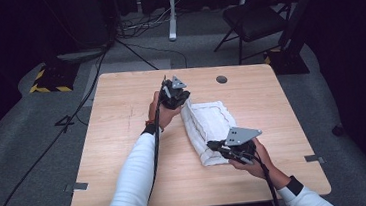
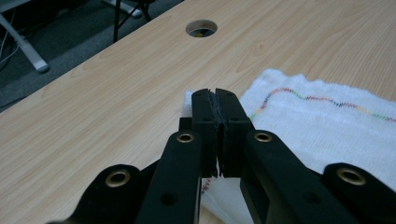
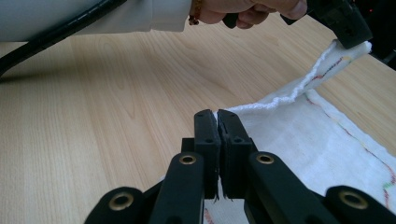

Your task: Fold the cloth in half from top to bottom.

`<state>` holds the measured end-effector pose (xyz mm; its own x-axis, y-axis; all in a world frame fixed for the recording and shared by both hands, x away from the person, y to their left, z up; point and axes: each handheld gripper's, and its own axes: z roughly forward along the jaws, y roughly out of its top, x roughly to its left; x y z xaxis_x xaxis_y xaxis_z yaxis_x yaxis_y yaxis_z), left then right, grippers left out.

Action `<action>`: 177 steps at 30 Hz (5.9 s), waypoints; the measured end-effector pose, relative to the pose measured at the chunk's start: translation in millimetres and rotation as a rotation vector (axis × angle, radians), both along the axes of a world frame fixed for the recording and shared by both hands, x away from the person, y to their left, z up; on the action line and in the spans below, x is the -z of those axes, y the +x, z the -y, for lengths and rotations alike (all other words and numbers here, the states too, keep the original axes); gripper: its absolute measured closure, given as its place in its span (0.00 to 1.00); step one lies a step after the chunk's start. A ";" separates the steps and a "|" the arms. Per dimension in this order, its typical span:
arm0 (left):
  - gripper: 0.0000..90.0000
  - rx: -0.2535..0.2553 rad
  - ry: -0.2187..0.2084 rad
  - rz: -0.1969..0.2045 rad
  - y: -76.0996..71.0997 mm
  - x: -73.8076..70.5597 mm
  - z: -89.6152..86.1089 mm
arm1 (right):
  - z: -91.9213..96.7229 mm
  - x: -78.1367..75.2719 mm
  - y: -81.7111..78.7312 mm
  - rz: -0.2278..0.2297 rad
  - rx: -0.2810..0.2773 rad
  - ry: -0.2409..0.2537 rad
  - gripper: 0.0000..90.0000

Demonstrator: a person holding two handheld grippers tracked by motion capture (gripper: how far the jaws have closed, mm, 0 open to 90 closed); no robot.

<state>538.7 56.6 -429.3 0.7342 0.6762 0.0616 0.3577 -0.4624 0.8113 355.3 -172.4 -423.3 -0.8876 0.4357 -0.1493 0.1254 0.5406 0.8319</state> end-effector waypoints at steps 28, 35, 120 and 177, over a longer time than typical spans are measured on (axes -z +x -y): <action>0.97 0.065 0.005 -0.006 9.4 9.3 59.6 | 58.8 5.9 -4.0 -0.019 0.108 -0.019 0.97; 0.97 0.082 0.006 -0.003 9.2 9.5 74.0 | 69.1 9.6 -6.2 -0.026 0.122 -0.038 0.97; 0.23 0.342 0.184 -0.164 -106.3 61.9 57.6 | 106.5 59.0 76.3 -0.183 0.315 -0.146 0.53; 0.30 -0.046 0.062 -0.179 5.3 60.7 36.8 | 59.6 61.8 182.5 -0.222 0.462 -0.077 0.54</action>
<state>544.0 19.7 -490.0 0.7057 0.7081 -0.0244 0.5156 -0.4896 0.7032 537.8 -231.9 -485.2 -0.6193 0.7847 -0.0258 0.5348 0.4457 0.7179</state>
